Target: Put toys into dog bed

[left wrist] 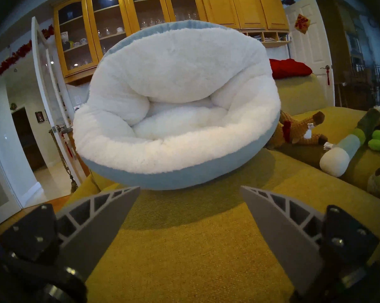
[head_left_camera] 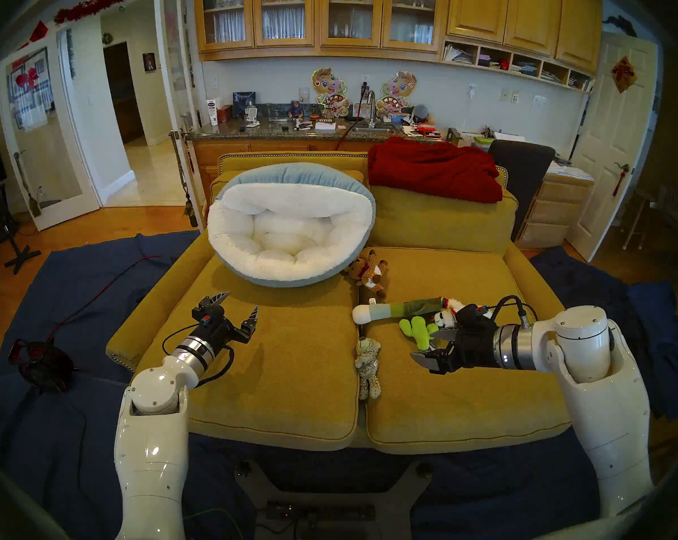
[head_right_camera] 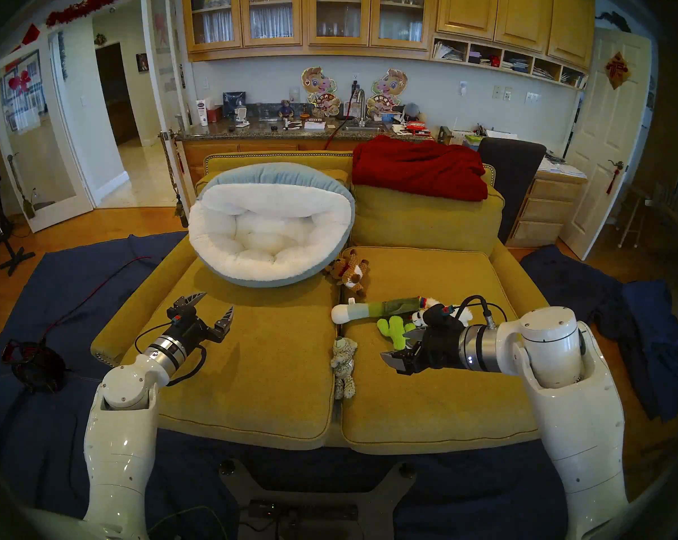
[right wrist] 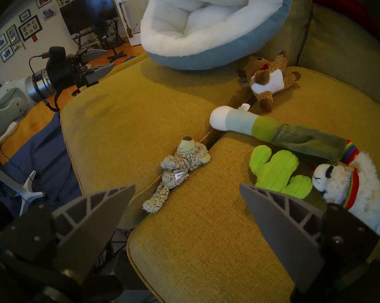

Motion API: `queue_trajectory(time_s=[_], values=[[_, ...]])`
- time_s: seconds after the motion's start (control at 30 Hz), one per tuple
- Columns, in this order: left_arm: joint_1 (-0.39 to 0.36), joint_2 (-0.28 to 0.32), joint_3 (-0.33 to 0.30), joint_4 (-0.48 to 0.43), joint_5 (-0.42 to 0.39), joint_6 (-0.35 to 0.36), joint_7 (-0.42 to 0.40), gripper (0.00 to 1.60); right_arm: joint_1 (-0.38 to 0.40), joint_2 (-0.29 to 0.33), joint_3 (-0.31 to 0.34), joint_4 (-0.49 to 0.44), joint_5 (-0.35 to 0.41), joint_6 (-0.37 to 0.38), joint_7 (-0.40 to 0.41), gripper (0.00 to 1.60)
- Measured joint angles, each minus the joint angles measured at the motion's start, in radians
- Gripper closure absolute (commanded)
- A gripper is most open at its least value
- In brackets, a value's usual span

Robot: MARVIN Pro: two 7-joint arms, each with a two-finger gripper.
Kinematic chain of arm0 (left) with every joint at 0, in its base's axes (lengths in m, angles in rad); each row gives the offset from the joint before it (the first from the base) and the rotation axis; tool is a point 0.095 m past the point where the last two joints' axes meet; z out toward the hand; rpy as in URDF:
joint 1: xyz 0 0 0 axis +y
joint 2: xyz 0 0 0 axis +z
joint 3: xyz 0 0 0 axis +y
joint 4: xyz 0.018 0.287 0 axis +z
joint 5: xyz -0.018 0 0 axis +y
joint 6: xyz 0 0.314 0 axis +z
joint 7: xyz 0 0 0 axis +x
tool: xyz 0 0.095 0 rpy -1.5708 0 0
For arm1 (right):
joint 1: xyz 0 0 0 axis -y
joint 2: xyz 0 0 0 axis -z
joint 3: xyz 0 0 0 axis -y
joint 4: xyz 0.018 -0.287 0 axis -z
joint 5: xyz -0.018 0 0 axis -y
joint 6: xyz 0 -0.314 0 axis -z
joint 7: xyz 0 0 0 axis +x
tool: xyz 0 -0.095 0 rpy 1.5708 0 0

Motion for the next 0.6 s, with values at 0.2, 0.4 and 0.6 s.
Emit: queue_trajectory(time_s=[0.2, 0.4, 0.6], values=[[-0.003, 0.008, 0.0, 0.003, -0.002, 0.004, -0.022, 0.0, -0.001, 0.001, -0.005, -0.001, -0.005, 0.002, -0.007, 0.0], [-0.006, 0.012, 0.0, 0.004, -0.002, 0.006, -0.033, 0.0, 0.002, 0.006, -0.026, 0.004, -0.027, 0.011, -0.025, 0.0], [-0.007, 0.012, -0.001, 0.005, -0.002, 0.007, -0.039, 0.0, 0.015, 0.007, -0.062, 0.015, -0.049, 0.021, -0.041, 0.0]])
